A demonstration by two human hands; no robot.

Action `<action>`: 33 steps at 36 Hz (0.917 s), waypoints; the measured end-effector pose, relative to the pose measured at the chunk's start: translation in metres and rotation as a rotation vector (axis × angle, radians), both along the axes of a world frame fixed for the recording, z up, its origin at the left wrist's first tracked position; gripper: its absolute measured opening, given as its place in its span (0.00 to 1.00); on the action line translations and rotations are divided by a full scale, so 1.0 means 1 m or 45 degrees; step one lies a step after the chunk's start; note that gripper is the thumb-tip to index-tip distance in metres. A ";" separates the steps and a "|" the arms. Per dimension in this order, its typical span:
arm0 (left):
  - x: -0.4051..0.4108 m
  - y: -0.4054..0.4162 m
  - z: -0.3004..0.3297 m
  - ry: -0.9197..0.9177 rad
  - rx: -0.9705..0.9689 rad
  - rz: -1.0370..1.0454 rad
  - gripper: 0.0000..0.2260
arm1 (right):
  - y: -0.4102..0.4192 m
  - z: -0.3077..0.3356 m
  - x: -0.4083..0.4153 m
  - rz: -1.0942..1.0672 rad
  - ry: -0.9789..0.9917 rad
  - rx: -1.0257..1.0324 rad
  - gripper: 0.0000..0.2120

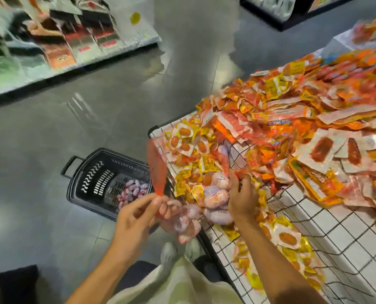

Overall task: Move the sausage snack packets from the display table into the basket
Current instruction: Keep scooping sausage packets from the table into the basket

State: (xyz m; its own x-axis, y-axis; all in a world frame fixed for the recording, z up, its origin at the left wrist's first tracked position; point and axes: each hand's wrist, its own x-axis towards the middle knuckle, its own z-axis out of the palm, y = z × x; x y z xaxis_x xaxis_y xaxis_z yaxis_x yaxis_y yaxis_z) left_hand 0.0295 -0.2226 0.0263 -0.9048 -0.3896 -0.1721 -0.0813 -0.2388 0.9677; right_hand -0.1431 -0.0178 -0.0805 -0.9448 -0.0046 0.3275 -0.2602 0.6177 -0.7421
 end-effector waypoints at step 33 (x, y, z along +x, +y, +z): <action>0.025 -0.081 -0.016 -0.102 -0.325 0.316 0.19 | -0.065 0.137 -0.016 0.339 -0.002 -0.868 0.09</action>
State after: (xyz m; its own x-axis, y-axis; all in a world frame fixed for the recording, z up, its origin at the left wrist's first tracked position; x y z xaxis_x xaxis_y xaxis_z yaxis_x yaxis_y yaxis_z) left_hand 0.0542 -0.3031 0.0100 -0.7648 -0.6352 -0.1079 -0.1294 -0.0127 0.9915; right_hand -0.1590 -0.0827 0.0561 -0.9405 -0.0298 0.3385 -0.3360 -0.0658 -0.9395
